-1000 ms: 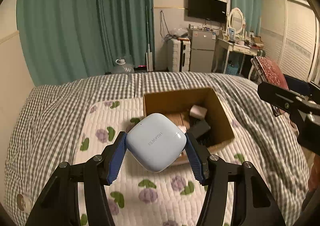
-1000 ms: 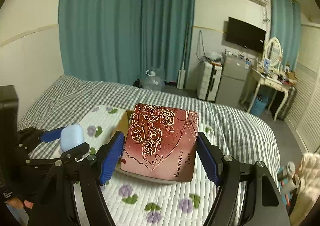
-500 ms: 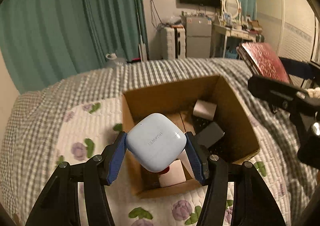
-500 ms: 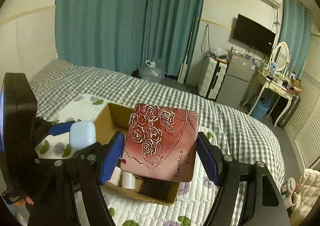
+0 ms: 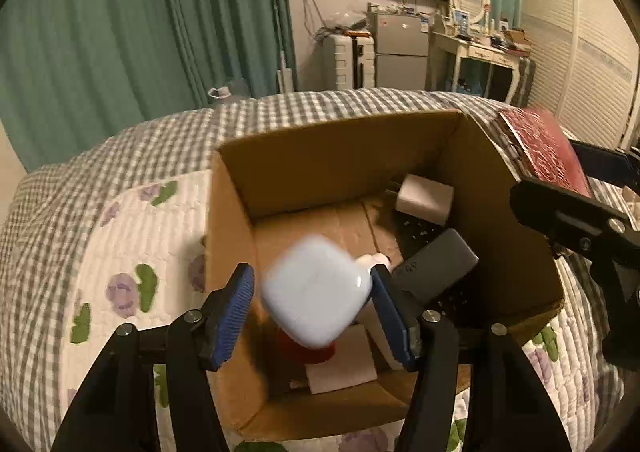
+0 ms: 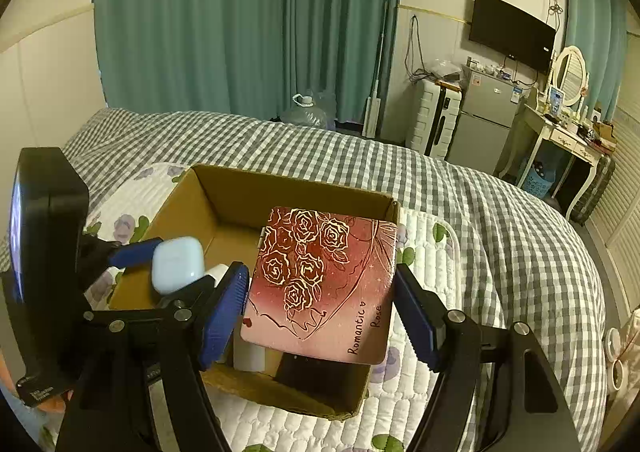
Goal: Organize rigid objects
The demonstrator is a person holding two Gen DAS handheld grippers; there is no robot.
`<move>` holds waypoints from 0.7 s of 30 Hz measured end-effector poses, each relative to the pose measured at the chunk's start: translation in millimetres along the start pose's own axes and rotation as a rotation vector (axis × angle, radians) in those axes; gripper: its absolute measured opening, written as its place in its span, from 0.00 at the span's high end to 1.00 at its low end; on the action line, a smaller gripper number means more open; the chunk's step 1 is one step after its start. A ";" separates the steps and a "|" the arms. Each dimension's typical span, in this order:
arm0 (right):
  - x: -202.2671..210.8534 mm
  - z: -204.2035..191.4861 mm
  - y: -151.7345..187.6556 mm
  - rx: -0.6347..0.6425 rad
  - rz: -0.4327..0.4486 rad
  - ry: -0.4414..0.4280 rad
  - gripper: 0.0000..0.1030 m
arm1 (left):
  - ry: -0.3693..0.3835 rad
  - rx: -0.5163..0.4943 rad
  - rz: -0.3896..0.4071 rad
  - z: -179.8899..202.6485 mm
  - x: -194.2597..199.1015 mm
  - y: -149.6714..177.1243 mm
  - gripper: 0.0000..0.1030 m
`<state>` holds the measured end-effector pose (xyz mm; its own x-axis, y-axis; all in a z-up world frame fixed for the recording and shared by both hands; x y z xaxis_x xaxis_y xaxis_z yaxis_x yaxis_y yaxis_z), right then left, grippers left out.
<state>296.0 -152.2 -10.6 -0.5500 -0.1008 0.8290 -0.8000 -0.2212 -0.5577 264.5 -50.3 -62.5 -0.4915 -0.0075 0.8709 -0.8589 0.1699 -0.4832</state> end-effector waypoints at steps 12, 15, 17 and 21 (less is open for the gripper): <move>-8.4 -19.1 -22.7 0.042 0.028 0.035 0.29 | -0.053 0.067 0.099 -47.8 33.3 -8.1 0.35; -32.0 -29.5 -29.4 0.050 -0.007 0.017 0.29 | -0.063 0.083 0.111 -61.8 33.9 -7.8 0.35; -48.8 -37.7 -32.4 0.052 -0.031 0.007 0.29 | -0.067 0.082 0.113 -67.5 32.2 -7.3 0.35; -71.1 -47.0 -37.4 0.043 -0.031 -0.030 0.29 | -0.072 0.076 0.123 -71.5 29.0 -3.6 0.35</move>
Point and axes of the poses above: each gripper's, at about its wrist camera, not at the fingertips, and x roughly against the way its jaws point, z to its right, y to its underside, the point moved 1 cm from there along -x, roughly the way its jaws point, and after that the axes turned 15 degrees about -z, right-handed, at the moved point
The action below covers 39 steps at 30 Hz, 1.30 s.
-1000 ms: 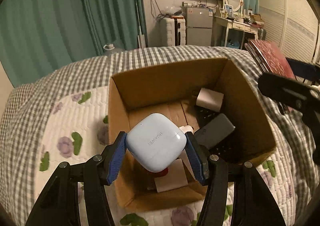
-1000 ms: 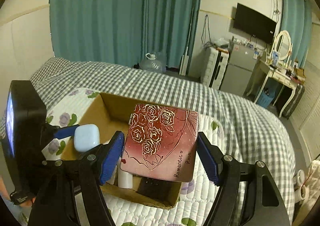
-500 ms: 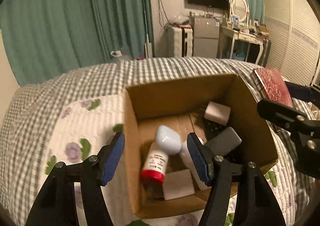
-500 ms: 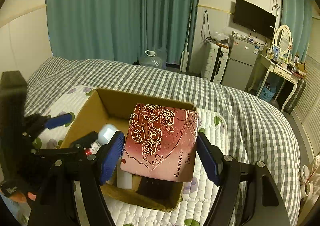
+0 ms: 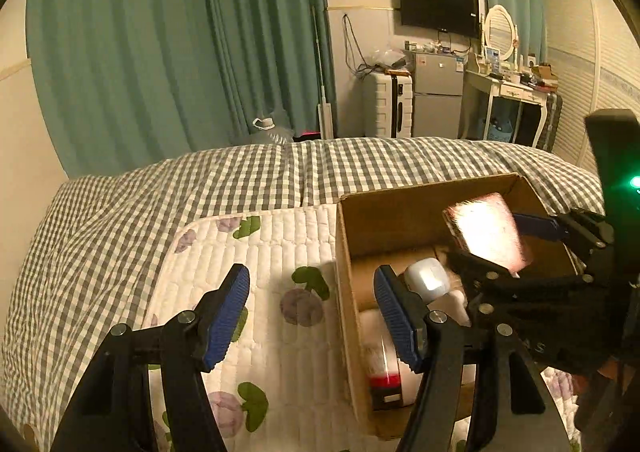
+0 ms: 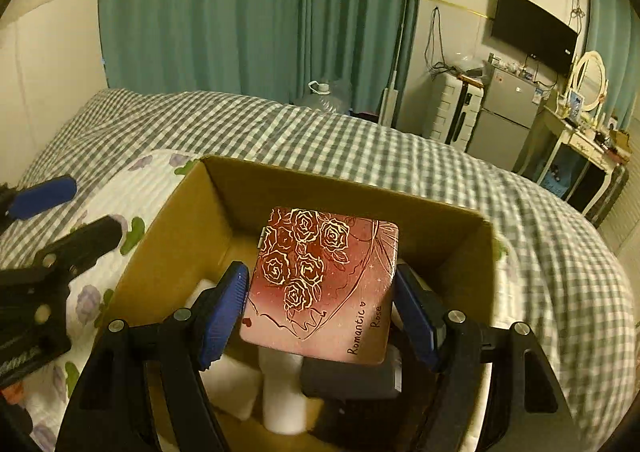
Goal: Organize rigid objects
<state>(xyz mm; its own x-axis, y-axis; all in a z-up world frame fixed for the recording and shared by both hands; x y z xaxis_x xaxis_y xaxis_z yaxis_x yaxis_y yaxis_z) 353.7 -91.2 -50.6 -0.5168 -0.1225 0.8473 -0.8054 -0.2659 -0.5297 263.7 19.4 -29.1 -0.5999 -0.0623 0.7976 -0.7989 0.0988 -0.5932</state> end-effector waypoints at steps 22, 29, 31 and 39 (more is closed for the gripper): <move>266.0 22.6 42.1 -0.085 0.276 0.200 0.19 | 0.029 -0.034 0.294 24.0 214.8 9.4 0.18; 333.4 23.2 99.0 -0.109 0.376 0.224 0.00 | 0.036 -0.070 0.372 31.6 264.2 40.5 0.14; 337.4 18.6 114.4 -0.106 0.389 0.220 0.00 | 0.023 -0.083 0.385 33.9 265.3 50.2 0.13; 273.6 -3.3 163.6 -0.162 0.384 0.180 0.00 | 0.012 -0.048 0.337 31.0 222.9 97.1 0.13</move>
Point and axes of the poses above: each gripper's, at about its wrist camera, not at the fingertips, and x roughly against the way its jaws point, z to its right, y to its underside, the point moved 1 cm from there along -x, roughly the way its jaws point, and after that the axes turned 15 degrees about -z, right-handed, at the moved point
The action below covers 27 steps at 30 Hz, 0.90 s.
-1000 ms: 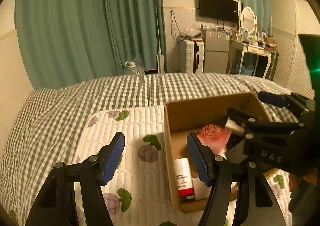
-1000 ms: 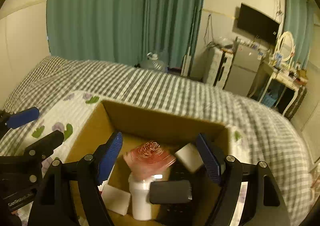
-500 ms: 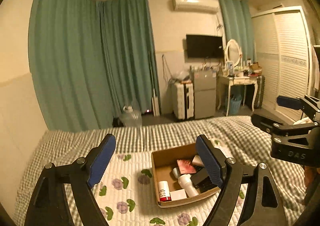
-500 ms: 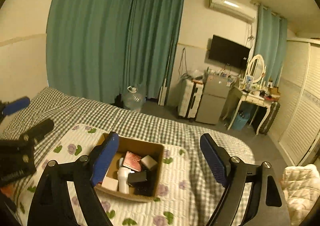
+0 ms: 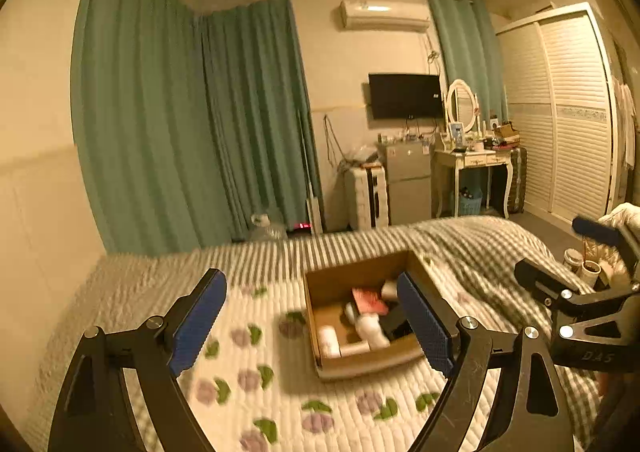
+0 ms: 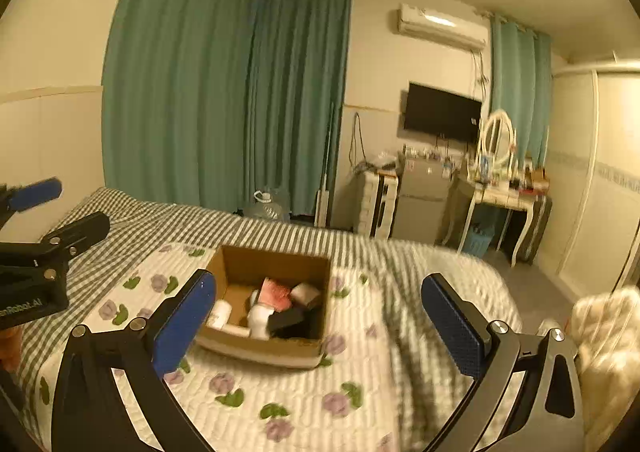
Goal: Organize rigid objects
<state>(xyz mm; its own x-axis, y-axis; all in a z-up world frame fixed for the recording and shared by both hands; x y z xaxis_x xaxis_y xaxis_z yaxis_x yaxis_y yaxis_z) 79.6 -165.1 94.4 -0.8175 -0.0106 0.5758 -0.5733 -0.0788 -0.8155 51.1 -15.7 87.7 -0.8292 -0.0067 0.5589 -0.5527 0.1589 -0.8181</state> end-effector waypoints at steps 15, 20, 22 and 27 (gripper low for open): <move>-59.4 -0.4 55.9 -0.067 -0.060 -0.015 0.00 | 0.027 0.018 -0.111 -2.4 -63.7 73.7 0.13; -63.1 -4.8 58.8 -0.062 -0.068 -0.017 0.00 | 0.032 0.026 -0.108 -4.1 -62.4 75.3 0.13; -62.8 -7.5 58.7 -0.059 -0.067 -0.017 0.00 | 0.034 0.032 -0.105 -4.8 -61.1 74.9 0.13; -63.0 -13.0 59.2 -0.047 -0.062 -0.015 0.00 | 0.037 0.033 -0.096 -6.7 -57.8 74.2 0.13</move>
Point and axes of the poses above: each gripper's, at about its wrist camera, not at the fingertips, and x roughly against the way its jaws point, z to its right, y to its underside, the point moved 1 cm from there along -x, roughly the way its jaws point, and after that the axes turned 15 degrees about -z, right-handed, at the moved point
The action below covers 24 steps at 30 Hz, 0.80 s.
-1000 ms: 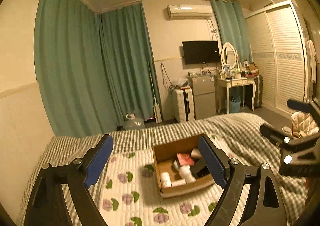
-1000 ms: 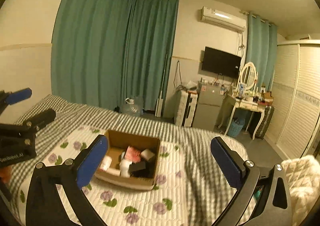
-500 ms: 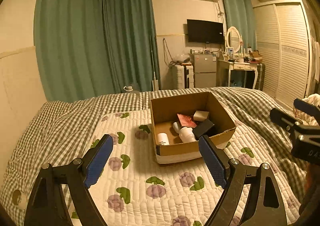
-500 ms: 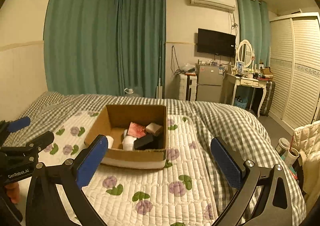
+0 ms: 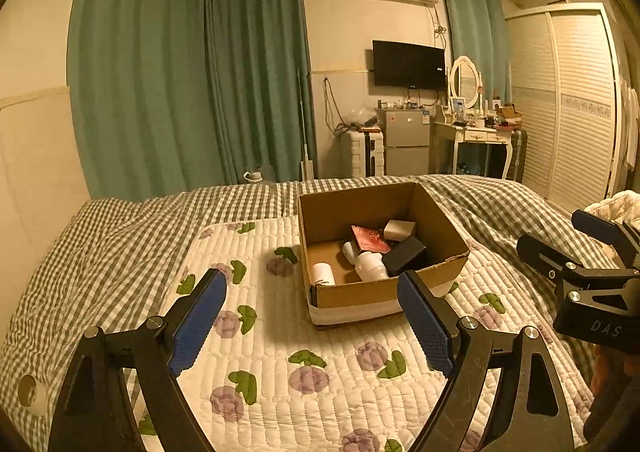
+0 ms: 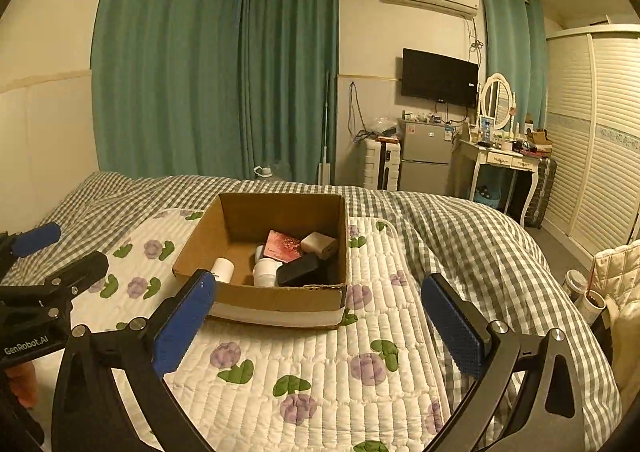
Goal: Organize rigid objects
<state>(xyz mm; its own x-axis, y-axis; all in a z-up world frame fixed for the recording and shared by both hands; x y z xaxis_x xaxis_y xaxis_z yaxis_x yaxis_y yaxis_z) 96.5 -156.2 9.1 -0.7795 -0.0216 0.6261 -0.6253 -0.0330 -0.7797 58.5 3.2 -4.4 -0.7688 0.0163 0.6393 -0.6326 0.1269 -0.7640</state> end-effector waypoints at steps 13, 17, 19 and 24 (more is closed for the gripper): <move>-5.5 -3.7 2.7 0.010 -0.014 0.000 0.00 | 0.028 -0.008 -0.036 4.7 -5.7 5.0 0.13; -6.5 -4.8 4.0 0.013 -0.017 0.001 0.00 | 0.038 -0.004 -0.042 3.8 -6.8 5.3 0.13; -7.9 -5.3 4.0 0.014 -0.022 0.002 0.00 | 0.028 -0.008 -0.039 4.5 -7.1 5.1 0.13; -8.8 -6.1 4.0 0.015 -0.025 0.005 0.00 | 0.026 0.000 -0.050 2.1 -10.0 5.5 0.13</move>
<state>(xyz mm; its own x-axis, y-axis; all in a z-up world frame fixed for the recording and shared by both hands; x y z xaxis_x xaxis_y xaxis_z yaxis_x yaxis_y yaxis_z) 100.6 -150.0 0.4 -0.7640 -0.0154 0.6450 -0.6438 -0.0483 -0.7637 62.6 1.6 -15.2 -0.7338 0.0358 0.6784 -0.6699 0.1285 -0.7313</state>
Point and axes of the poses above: each gripper's, at about its wrist camera, not at the fingertips, and x roughly against the way its jaws point, z to its right, y to its underside, the point moved 1 cm from there along -x, roughly the way its jaws point, and after that the axes turned 15 degrees about -z, right-handed, at the moved point
